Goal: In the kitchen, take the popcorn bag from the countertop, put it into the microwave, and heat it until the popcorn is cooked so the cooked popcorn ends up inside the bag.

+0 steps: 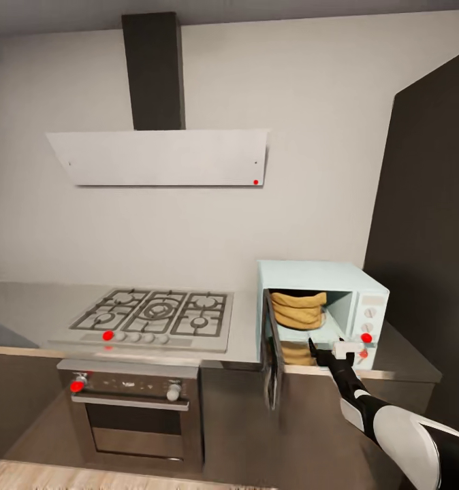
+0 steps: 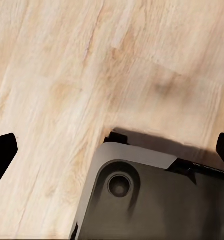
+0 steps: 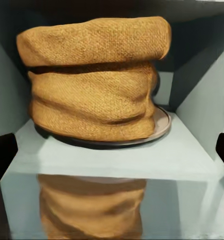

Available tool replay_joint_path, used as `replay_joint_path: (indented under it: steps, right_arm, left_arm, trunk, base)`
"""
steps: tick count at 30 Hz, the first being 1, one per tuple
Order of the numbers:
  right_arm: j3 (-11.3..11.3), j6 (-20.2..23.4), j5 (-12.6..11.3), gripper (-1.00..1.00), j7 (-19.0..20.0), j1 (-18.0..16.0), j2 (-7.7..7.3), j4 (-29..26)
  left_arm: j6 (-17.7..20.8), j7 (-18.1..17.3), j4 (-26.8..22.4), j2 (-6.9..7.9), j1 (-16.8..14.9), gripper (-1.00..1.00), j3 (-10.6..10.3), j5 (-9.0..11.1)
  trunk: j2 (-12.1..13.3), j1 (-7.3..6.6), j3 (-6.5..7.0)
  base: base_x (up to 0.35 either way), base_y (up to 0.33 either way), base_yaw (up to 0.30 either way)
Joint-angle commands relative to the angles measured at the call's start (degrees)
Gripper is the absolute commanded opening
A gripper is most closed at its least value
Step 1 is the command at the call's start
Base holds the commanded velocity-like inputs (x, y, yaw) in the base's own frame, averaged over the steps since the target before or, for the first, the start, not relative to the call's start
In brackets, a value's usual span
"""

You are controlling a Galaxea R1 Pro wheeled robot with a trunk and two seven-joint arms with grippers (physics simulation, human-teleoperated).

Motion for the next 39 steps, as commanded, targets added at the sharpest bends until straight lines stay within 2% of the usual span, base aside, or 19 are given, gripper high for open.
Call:
replay_joint_path:
  steps: [1, 6, 12, 13, 15, 19, 21, 23, 24, 27, 29, 30, 31, 32, 34, 35, 36, 38, 39]
  right_arm:
    - [-0.49, -0.29, 0.18, 1.0, 0.3, -0.07, -0.05, 0.22]
    - [-0.49, -0.29, 0.16, 1.0, 0.3, -0.07, -0.05, 0.22]
    - [-0.49, 0.23, 0.06, 1.0, 0.27, 0.11, -0.1, 0.28]
    - [-0.47, 0.44, 0.04, 1.0, 0.21, 1.02, -0.12, 0.29]
    - [-0.42, 1.15, 0.08, 1.0, 0.11, 5.05, -0.17, 0.3]
    - [-0.4, 6.99, 0.11, 1.0, -0.08, 12.29, -0.29, 0.34]
    - [-0.4, 11.1, 0.11, 1.0, -0.13, 17.39, -0.31, 0.38]
    - [-0.35, 12.22, 0.13, 1.0, -0.17, 21.09, -0.29, 0.39]
    - [-0.28, 12.6, 0.16, 1.0, -0.2, 23.96, -0.22, 0.39]
    - [-0.24, 14.12, 0.19, 1.0, -0.18, 28.42, 0.35, 0.39]
    - [-0.23, 17.5, 0.2, 1.0, -0.15, 30.54, 1.13, 0.39]
    - [-0.23, 20.61, 0.2, 1.0, -0.15, 31.4, 1.37, 0.39]
    - [-0.23, 22.82, 0.2, 1.0, -0.11, 31.91, 1.46, 0.39]
    - [-0.23, 27.2, 0.2, 1.0, -0.03, 32.77, 1.56, 0.39]
    - [-0.23, 31.41, 0.2, 1.0, 0.02, 34.32, 1.65, 0.39]
    - [-0.23, 32.25, 0.2, 1.0, 0.03, 35.35, 1.68, 0.39]
    - [-0.23, 32.79, 0.2, 1.0, 0.03, 36.28, 1.75, 0.39]
    - [-0.23, 33.04, 0.2, 1.0, -0.01, 36.72, 1.78, 0.39]
    - [-0.23, 33.06, 0.2, 1.0, -0.04, 36.8, 1.79, 0.39]
  left_arm:
    - [-0.2, 0.04, 0.07, 0.0, -0.02, 1.0, 0.09, 0.01]
    - [-0.2, 0.03, 0.07, 0.0, -0.02, 1.0, 0.09, 0.0]
    - [-0.22, 0.07, 0.07, 0.32, -0.02, 1.0, 0.38, 0.03]
    - [-0.24, 0.08, 0.0, 0.47, -0.02, 1.0, 0.41, 0.03]
    - [-0.23, 0.1, -0.26, 0.7, -0.02, 1.0, 0.44, 0.03]
    - [-0.2, 0.12, -1.89, 0.92, -0.02, 1.0, 0.49, 0.03]
    - [0.21, -0.04, -8.26, 0.71, -0.02, 1.0, 0.45, 0.03]
    - [0.04, -0.11, -13.0, 0.32, -0.02, 1.0, 0.45, -0.03]
    - [0.34, -0.04, -18.03, 0.1, -0.02, 1.0, 0.45, -0.03]
    - [1.66, 0.2, -28.73, -0.31, -0.07, 1.0, 0.38, 0.0]
    - [5.39, 0.18, -36.63, -0.65, -0.28, 1.0, 0.27, 0.02]
    - [9.35, 0.12, -41.21, -0.76, -0.44, 1.0, 0.14, -0.02]
    - [12.13, 0.05, -43.64, -0.82, -0.93, 1.0, -0.02, -0.03]
    - [17.3, -0.02, -46.48, -1.11, -3.86, 1.0, -0.85, -0.05]
    - [21.75, -0.06, -45.59, -1.27, -11.17, 1.0, -2.73, -0.06]
    - [22.62, -0.07, -43.84, -1.34, -14.79, 1.0, -3.2, -0.06]
    - [23.16, -0.09, -41.22, -1.54, -20.49, 1.0, -3.54, -0.06]
    - [23.44, -0.2, -37.82, -2.36, -26.43, 1.0, -3.87, -0.08]
    - [23.45, -0.22, -36.59, -2.83, -28.44, 1.0, -4.34, -0.1]
  trunk:
    - [-0.03, -0.02, -0.02]
    - [-0.03, -0.02, -0.02]
    - [-0.03, -0.02, -0.02]
    - [-0.03, -0.02, -0.02]
    - [-0.03, -0.02, -0.02]
    - [-0.03, -0.02, -0.02]
    - [-0.03, -0.02, -0.02]
    - [-0.03, -0.02, -0.02]
    - [-0.03, -0.02, -0.02]
    - [-0.03, -0.02, -0.02]
    - [-0.03, -0.02, -0.02]
    - [-0.03, -0.02, -0.02]
    - [-0.03, -0.02, -0.02]
    - [-0.03, -0.02, -0.02]
    - [-0.03, -0.02, -0.02]
    - [-0.03, -0.02, -0.02]
    - [-0.03, -0.02, -0.02]
    - [-0.03, -0.02, -0.02]
    - [-0.03, -0.02, -0.02]
  base:
    - [-0.342, 0.0, 0.0]
    - [-0.338, 0.0, 0.0]
    - [-0.075, 0.0, 0.0]
    - [-0.007, 0.0, 0.0]
    - [-0.003, 0.0, 0.0]
    - [0.0, 0.0, 0.0]
    - [0.0, 0.0, 0.0]
    - [0.0, 0.0, 0.0]
    - [0.0, 0.0, 0.0]
    - [0.0, 0.0, 0.0]
    - [0.0, 0.0, 0.0]
    - [0.0, 0.0, 0.0]
    - [0.0, 0.0, 0.0]
    - [0.0, 0.0, 0.0]
    - [0.0, 0.0, 0.0]
    - [0.0, 0.0, 0.0]
    - [0.0, 0.0, 0.0]
    - [0.0, 0.0, 0.0]
    - [0.0, 0.0, 0.0]
